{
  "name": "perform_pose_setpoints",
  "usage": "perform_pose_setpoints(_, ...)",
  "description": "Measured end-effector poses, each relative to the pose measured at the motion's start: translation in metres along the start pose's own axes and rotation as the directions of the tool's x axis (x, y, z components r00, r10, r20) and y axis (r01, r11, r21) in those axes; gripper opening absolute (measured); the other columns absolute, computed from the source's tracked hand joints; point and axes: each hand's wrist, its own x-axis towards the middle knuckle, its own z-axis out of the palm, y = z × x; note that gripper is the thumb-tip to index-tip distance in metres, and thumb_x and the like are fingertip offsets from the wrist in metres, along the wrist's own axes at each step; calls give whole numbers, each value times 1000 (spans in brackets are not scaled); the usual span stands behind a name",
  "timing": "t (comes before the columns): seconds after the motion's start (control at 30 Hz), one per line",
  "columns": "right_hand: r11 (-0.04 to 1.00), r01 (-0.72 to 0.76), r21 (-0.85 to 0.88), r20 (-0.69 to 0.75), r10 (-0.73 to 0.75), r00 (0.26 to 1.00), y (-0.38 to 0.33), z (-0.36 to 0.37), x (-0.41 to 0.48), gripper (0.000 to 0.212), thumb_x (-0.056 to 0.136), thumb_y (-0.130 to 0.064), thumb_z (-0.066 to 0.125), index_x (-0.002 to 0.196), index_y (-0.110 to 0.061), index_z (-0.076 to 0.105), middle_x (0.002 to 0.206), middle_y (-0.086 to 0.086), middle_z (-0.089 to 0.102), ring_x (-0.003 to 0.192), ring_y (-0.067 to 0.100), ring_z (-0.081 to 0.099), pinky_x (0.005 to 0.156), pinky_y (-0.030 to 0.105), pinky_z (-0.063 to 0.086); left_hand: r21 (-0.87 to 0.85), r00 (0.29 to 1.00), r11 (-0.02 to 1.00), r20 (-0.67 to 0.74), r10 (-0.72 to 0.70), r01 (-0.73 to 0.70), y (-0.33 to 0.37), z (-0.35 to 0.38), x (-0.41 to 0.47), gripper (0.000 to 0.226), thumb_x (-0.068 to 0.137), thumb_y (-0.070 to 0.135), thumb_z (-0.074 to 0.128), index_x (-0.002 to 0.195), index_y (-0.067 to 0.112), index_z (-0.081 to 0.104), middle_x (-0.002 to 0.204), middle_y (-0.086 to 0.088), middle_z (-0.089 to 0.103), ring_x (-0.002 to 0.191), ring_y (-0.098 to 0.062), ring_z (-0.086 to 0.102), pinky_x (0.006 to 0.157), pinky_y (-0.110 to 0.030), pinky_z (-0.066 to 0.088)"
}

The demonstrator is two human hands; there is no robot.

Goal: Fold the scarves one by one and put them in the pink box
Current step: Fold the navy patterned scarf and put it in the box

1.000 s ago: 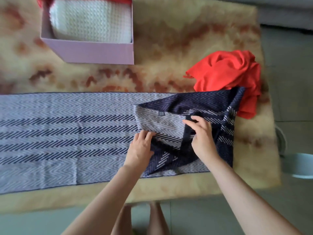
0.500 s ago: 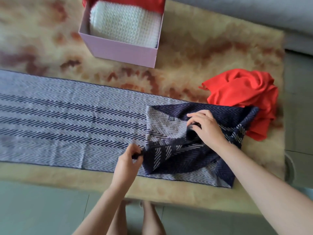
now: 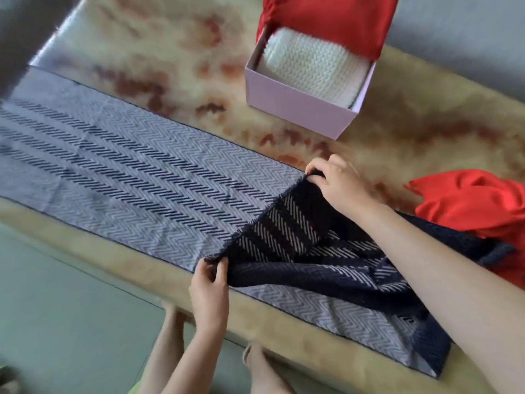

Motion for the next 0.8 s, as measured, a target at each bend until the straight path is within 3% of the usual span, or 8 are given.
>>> perform_pose_setpoints(0.07, 999, 30, -37, -12, -31, 999, -24, 1, 19, 16, 92, -31, 56, 106, -27, 64, 87, 0, 46, 94, 29, 54, 76, 30, 29, -60, 1000, 998, -2, -10, 10, -1, -13, 8, 21, 93, 18, 57, 74, 9, 51, 63, -15, 56, 54, -19, 49, 54, -27, 40)
perform_pose_setpoints(0.17, 990, 119, -74, -46, -122, 991, -63, 7, 51, 15, 90, -28, 59, 103, -27, 67, 84, 1, 46, 91, 28, 55, 75, 30, 29, -116, 1000, 993, -1, -14, 14, 1, -33, 24, 24, 93, 14, 55, 70, 12, 48, 57, -10, 56, 41, -11, 49, 46, -17, 35)
perform_pose_setpoints(0.23, 986, 153, -61, -50, -156, 987, -92, 17, 73, 14, 89, -25, 61, 101, -24, 69, 86, 2, 42, 92, 26, 49, 78, 30, 30, -134, 1000, 991, -4, -17, 16, 2, -47, 39, 22, 93, 15, 56, 72, 13, 50, 57, -7, 59, 44, -12, 53, 49, -20, 37)
perform_pose_setpoints(0.37, 987, 161, -12, -16, -161, 987, -154, 41, 118, 13, 90, -23, 59, 100, -22, 67, 92, 2, 41, 94, 23, 44, 83, 29, 32, -200, 994, 978, -75, -74, 57, -2, -80, 76, 16, 92, 19, 59, 76, 19, 58, 73, 5, 66, 72, -11, 62, 67, -30, 44)
perform_pose_setpoints(0.47, 988, 148, -49, 0, -148, 989, -199, 60, 152, 14, 90, -24, 58, 102, -24, 67, 97, 4, 45, 104, 27, 48, 79, 28, 29, -266, 991, 961, -88, -103, 77, 1, -111, 113, 15, 92, 18, 59, 78, 13, 58, 75, 0, 66, 74, -13, 61, 72, -35, 46)
perform_pose_setpoints(0.57, 988, 130, -83, 24, -128, 991, -245, 73, 181, 16, 92, -25, 57, 104, -24, 67, 104, 11, 52, 108, 33, 47, 86, 34, 33, -290, 985, 953, -119, -122, 83, 7, -145, 150, 16, 91, 18, 59, 75, 16, 59, 72, 1, 65, 68, -11, 58, 70, -41, 49)
perform_pose_setpoints(0.67, 986, 154, -67, 28, -153, 988, -288, 84, 211, 16, 92, -24, 56, 104, -23, 67, 101, 10, 53, 107, 33, 49, 88, 34, 34, -345, 981, 933, -124, -151, 100, 15, -178, 186, 14, 92, 20, 59, 78, 21, 62, 78, -1, 67, 75, -18, 62, 74, -53, 54)
perform_pose_setpoints(0.8, 977, 200, -73, 57, -196, 979, -347, 98, 252, 17, 91, -25, 57, 105, -24, 67, 104, 11, 57, 106, 32, 52, 86, 32, 37, -356, 970, 932, -189, -151, 76, 21, -222, 234, 12, 91, 19, 60, 79, 22, 63, 80, 0, 68, 80, -26, 64, 72, -57, 54)
